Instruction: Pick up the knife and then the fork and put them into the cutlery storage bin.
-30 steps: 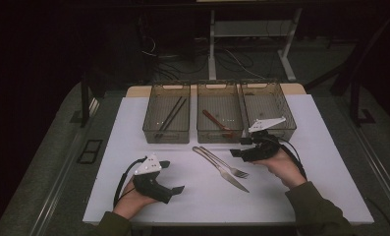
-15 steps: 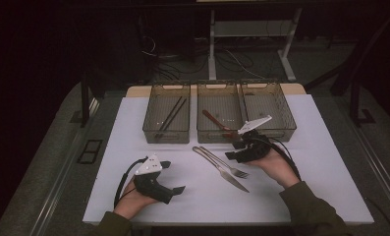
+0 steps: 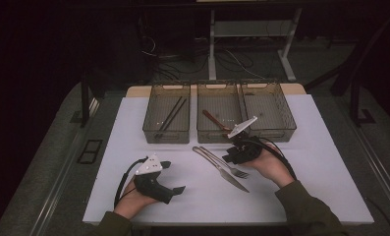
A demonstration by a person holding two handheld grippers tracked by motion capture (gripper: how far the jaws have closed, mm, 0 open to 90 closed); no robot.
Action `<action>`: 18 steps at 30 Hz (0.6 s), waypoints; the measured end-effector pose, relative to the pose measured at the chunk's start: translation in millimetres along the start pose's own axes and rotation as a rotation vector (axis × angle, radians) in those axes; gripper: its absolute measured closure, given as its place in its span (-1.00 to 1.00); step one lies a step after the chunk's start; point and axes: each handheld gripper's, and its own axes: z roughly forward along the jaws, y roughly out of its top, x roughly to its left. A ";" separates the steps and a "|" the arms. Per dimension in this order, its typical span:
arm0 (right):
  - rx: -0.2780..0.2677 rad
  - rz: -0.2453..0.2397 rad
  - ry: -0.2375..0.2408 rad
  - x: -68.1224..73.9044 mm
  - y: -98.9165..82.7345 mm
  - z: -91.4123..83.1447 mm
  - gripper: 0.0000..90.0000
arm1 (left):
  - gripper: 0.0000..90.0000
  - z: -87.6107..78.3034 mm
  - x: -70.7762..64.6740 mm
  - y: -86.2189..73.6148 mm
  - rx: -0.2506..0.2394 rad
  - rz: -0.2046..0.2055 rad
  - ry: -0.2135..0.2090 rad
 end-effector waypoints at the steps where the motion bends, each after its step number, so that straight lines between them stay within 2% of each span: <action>1: 0.012 -0.002 0.000 0.2 1.7 1.4 0.44 | -1.00 0.0 0.0 0.0 0.000 0.000 0.000; 5: 0.059 -0.005 -0.001 1.5 7.4 7.1 0.51 | -1.00 -0.3 0.1 -0.2 0.001 0.000 -0.001; 7: 0.097 -0.024 -0.003 1.8 9.1 10.1 0.55 | -1.00 -0.5 0.0 -0.4 0.001 0.001 -0.001; 12: 0.151 -0.040 -0.002 2.5 11.7 17.4 0.61 | -1.00 -0.9 -0.2 -0.3 -0.001 0.001 0.000; 18: 0.189 -0.040 -0.003 3.1 14.4 23.8 0.65 | -1.00 -0.9 -0.4 -0.5 -0.001 -0.001 -0.001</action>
